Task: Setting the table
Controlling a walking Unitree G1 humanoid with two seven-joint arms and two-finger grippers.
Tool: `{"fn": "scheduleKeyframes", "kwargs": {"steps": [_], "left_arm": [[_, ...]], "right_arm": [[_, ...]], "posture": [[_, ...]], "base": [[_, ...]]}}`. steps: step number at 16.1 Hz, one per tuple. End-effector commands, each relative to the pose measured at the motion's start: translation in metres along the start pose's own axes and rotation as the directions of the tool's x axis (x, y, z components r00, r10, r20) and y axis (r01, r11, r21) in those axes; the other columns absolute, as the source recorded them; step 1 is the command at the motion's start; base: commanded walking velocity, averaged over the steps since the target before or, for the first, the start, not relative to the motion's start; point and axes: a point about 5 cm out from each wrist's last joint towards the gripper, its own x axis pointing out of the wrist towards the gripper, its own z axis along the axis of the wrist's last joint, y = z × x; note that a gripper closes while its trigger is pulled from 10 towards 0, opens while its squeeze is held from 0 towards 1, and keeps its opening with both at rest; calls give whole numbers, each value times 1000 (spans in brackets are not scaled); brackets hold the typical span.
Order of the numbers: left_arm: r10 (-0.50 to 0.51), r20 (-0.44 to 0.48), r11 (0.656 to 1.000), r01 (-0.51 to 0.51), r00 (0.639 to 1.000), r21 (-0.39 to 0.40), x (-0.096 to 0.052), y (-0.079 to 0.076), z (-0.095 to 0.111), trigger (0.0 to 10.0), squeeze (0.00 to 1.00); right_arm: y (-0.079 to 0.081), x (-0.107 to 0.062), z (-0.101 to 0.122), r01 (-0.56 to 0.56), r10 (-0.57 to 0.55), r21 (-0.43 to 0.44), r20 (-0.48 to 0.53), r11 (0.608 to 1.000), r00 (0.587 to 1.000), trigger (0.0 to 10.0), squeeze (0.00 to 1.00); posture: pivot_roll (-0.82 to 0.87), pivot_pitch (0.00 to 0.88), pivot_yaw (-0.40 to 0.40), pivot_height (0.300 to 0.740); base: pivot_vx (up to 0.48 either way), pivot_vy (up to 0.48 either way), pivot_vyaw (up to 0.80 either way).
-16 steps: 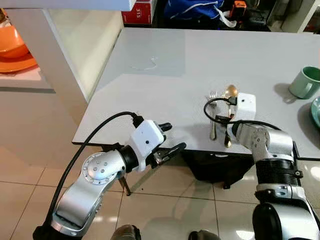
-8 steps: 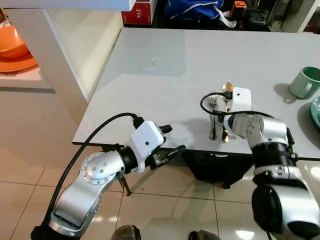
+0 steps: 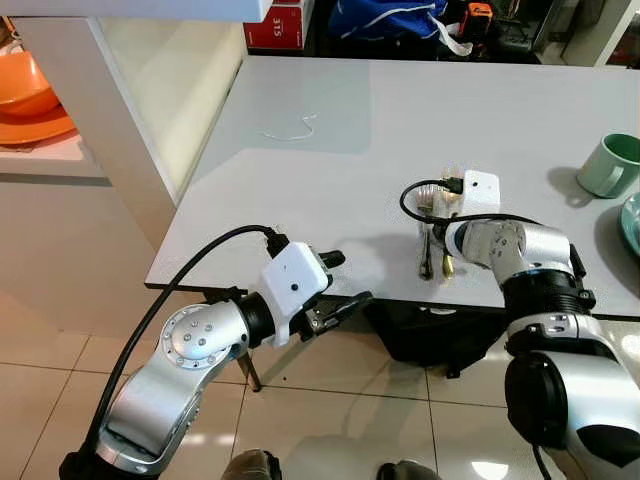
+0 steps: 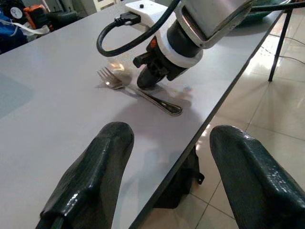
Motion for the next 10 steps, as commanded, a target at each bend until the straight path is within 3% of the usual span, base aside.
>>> {"fn": "scheduleKeyframes", "kwargs": {"steps": [1, 2, 4, 5, 10], "left_arm": [[-17, 3, 1000, 17, 1000, 9, 0, -1, 3, 10000, 0], [-19, 0, 1000, 19, 1000, 11, -1, -1, 3, 10000, 0], [-21, -4, 1000, 21, 1000, 13, -1, -1, 3, 10000, 0], [-22, -5, 1000, 22, 1000, 14, -1, -1, 3, 10000, 0], [-31, -7, 999, 31, 1000, 21, -1, -2, 3, 10000, 0]], "right_arm": [[-4, 2, -4, 12, -12, 14, -25, 1000, 1000, 10000, 937], [-4, 3, -4, 10, -10, 13, -26, 1000, 1000, 10000, 816], [-3, 4, -4, 8, -7, 14, -28, 1000, 1000, 10000, 153], [-4, 4, -4, 7, -7, 16, -27, 1000, 1000, 10000, 0], [-7, 1, 4, 21, -21, 5, 17, 1000, 1000, 10000, 0]], "posture": [[48, 96, 9, 740], [49, 96, 11, 740], [50, 96, 12, 740], [50, 96, 12, 740], [51, 95, 16, 740]], "base": [[0, 0, 0], [0, 0, 0], [0, 0, 0], [0, 0, 0], [0, 0, 0]]}}
